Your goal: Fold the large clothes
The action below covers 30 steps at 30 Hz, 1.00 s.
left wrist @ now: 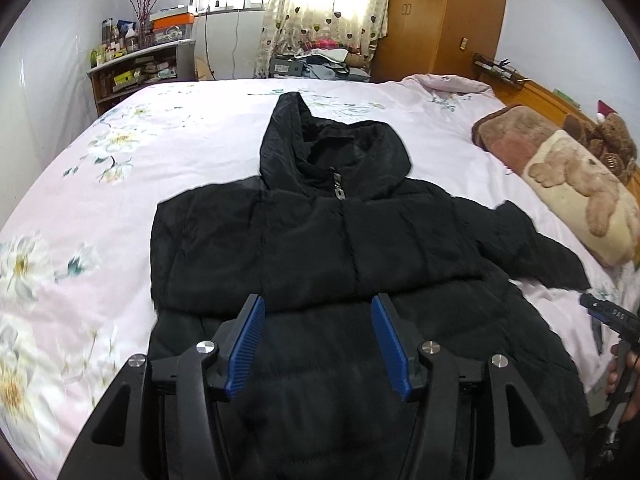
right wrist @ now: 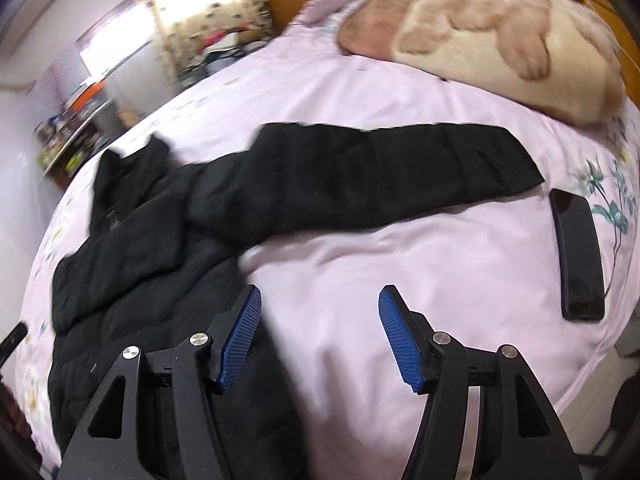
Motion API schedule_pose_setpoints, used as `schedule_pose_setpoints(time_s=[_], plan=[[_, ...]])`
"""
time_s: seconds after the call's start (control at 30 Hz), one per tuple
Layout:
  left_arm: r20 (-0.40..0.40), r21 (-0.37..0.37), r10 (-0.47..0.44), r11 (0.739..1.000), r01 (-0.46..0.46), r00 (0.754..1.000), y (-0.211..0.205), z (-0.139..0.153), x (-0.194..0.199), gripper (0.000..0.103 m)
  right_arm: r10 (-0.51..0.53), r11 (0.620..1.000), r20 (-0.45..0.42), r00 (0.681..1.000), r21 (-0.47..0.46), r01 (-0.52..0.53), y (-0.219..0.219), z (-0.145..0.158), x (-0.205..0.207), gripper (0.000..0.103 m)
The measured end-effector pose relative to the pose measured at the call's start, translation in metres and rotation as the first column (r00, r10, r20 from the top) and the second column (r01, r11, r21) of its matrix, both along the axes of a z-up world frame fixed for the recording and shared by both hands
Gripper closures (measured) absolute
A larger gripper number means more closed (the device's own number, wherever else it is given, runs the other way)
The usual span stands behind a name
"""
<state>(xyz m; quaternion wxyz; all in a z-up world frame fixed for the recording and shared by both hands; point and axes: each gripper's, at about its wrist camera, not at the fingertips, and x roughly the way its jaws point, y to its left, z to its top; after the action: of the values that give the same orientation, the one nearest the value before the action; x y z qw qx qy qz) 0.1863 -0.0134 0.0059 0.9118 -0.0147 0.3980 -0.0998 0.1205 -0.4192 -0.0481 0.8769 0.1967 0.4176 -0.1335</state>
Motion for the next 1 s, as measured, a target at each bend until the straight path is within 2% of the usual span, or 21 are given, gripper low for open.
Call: schedule_pose_setpoints(time_s=[0.23, 0.33, 0.53, 0.57, 0.6, 0.63, 0.67, 0.73, 0.83, 1.0], plan=[[-0.028, 0.031, 0.055, 0.998, -0.054, 0.998, 0.005, -0.025, 0.051, 0.045, -0.181, 0.978, -0.046, 0.982, 0.096, 0.185, -0.086, -0.044, 0.032, 0.041], [-0.047, 0.035, 0.074, 0.997, -0.072, 0.996, 0.008, -0.037, 0.06, 0.045, -0.247, 0.952, -0.053, 0.968, 0.175, 0.252, -0.116, -0.063, 0.041, 0.041], [-0.088, 0.053, 0.1, 0.994, -0.095, 0.991, 0.017, -0.058, 0.066, 0.045, -0.339, 0.911, -0.022, 0.94, 0.242, 0.334, -0.146, -0.076, 0.054, 0.041], [-0.094, 0.054, 0.104, 0.994, -0.099, 0.99, 0.019, -0.061, 0.067, 0.045, -0.35, 0.906, -0.022, 0.937, 0.245, 0.344, -0.148, -0.076, 0.056, 0.044], [-0.098, 0.054, 0.107, 0.993, -0.102, 0.989, 0.02, -0.062, 0.067, 0.045, -0.362, 0.905, -0.032, 0.932, 0.229, 0.359, -0.149, -0.073, 0.058, 0.061], [-0.099, 0.053, 0.109, 0.993, -0.104, 0.989, 0.022, -0.063, 0.067, 0.045, -0.367, 0.906, -0.035, 0.93, 0.215, 0.365, -0.148, -0.071, 0.058, 0.082], [-0.099, 0.052, 0.111, 0.993, -0.106, 0.989, 0.023, -0.062, 0.066, 0.045, -0.358, 0.909, -0.022, 0.933, 0.219, 0.354, -0.147, -0.065, 0.058, 0.087], [-0.092, 0.044, 0.111, 0.993, -0.107, 0.99, 0.026, -0.059, 0.064, 0.045, -0.342, 0.922, -0.008, 0.94, 0.191, 0.337, -0.14, -0.049, 0.058, 0.09], [-0.081, 0.033, 0.112, 0.993, -0.11, 0.99, 0.032, -0.052, 0.06, 0.045, -0.296, 0.945, 0.062, 0.953, 0.167, 0.282, -0.124, -0.012, 0.053, 0.092], [-0.051, 0.004, 0.115, 0.993, -0.115, 0.992, 0.041, -0.035, 0.051, 0.045, -0.166, 0.983, 0.212, 0.963, 0.113, 0.145, -0.075, 0.075, 0.055, 0.092]])
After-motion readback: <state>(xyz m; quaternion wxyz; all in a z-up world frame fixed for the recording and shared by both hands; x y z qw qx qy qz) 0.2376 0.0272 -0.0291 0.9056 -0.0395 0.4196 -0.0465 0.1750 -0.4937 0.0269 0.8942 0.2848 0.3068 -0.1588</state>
